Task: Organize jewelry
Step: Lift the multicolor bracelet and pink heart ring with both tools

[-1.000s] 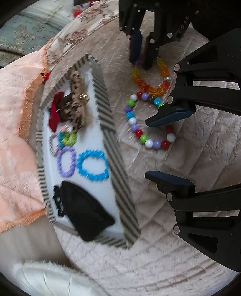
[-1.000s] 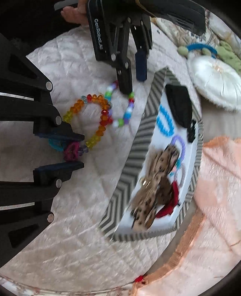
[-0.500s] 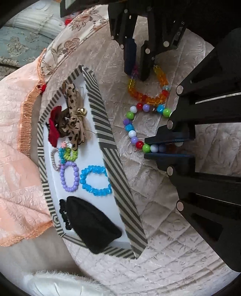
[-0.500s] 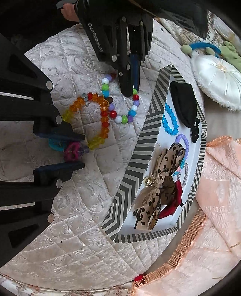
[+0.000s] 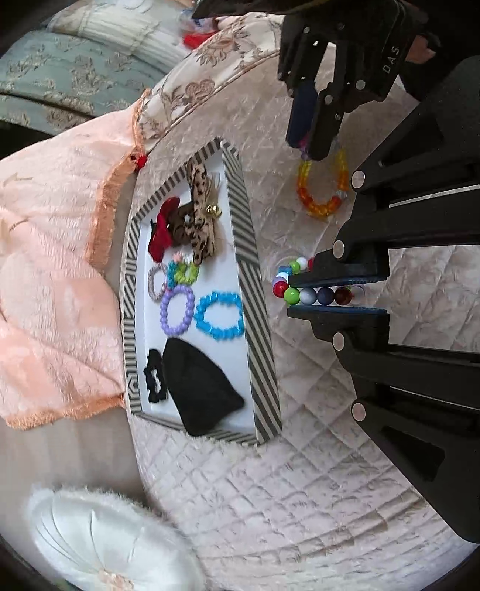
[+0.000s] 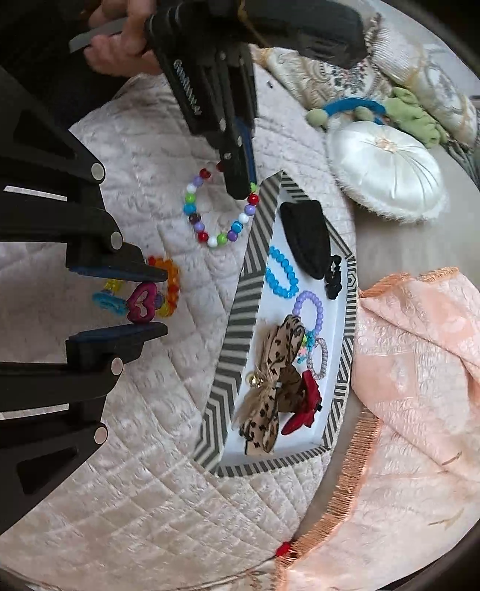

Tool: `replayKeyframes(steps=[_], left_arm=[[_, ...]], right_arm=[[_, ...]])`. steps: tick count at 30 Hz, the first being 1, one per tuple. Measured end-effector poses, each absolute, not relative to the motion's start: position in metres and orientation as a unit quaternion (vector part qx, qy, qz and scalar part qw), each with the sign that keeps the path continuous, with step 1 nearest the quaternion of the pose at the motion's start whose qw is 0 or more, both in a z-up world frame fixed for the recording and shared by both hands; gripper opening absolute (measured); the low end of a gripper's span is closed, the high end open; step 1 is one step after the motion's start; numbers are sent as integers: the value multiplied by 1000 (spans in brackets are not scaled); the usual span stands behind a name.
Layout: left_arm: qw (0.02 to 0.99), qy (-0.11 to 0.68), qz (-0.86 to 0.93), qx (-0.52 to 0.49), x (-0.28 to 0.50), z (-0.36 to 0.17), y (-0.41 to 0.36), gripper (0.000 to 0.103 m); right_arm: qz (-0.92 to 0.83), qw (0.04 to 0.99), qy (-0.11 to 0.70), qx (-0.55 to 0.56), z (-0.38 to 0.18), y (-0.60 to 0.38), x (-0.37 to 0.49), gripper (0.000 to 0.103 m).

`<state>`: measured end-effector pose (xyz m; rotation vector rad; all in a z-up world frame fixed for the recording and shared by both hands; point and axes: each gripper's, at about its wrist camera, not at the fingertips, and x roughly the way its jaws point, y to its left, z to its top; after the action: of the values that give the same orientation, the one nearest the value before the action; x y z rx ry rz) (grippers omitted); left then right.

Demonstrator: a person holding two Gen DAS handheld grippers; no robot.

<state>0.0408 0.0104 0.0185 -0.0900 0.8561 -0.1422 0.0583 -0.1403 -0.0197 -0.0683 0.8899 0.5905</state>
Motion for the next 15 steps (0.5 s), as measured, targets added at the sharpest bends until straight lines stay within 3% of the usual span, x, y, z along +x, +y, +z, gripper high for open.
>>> replayKeyframes(steps=[15], left_arm=[[906,421,-29,-42,49,9,12,8]], right_arm=[[249,869,427,-29,-24,-137,69,21]])
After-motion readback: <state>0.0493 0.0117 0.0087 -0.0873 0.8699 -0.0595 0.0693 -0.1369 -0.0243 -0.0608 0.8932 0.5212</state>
